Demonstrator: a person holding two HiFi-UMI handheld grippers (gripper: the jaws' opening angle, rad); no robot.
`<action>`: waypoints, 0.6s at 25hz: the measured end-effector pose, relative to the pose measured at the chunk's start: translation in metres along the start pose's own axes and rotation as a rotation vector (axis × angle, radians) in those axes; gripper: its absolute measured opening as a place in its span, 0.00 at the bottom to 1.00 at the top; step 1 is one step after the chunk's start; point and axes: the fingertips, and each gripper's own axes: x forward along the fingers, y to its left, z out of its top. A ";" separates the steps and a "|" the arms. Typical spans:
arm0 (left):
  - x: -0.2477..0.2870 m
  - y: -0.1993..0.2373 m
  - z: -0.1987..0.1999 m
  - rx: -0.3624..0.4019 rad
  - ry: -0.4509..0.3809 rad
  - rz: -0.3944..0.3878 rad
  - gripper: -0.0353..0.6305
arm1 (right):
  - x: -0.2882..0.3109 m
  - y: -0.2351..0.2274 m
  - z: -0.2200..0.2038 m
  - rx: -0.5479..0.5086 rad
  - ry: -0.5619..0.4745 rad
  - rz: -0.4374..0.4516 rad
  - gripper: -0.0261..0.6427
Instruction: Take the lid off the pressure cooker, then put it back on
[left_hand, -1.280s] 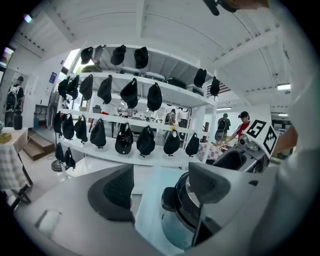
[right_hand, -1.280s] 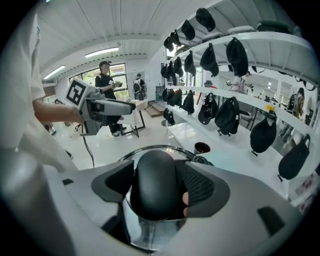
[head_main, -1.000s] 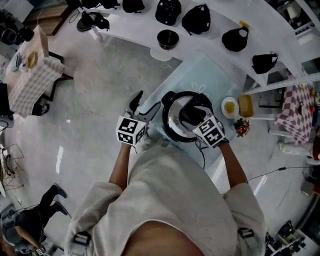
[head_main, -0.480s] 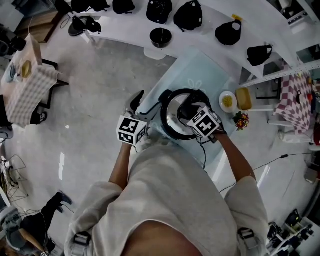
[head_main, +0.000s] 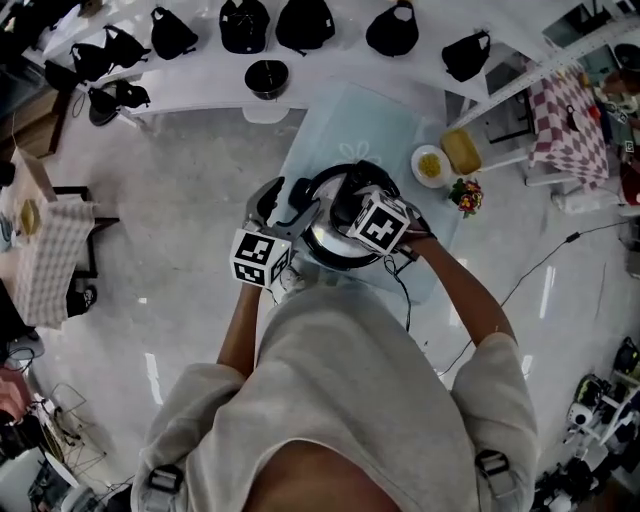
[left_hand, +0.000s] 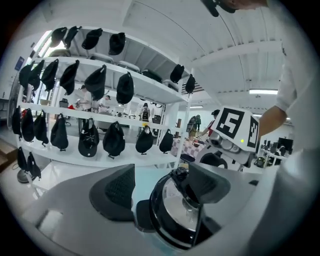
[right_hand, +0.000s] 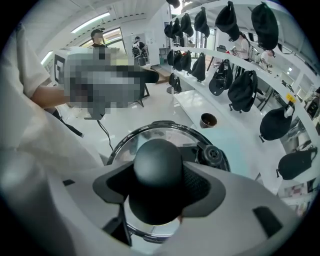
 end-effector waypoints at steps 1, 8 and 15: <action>0.005 -0.005 0.000 0.008 0.004 -0.022 0.55 | 0.000 0.000 -0.001 0.003 0.001 -0.001 0.45; 0.031 -0.030 0.000 0.052 0.032 -0.125 0.55 | 0.000 -0.005 -0.003 0.029 -0.001 -0.017 0.45; 0.035 -0.029 0.012 0.069 0.018 -0.131 0.55 | -0.002 -0.007 -0.012 0.097 0.073 -0.032 0.44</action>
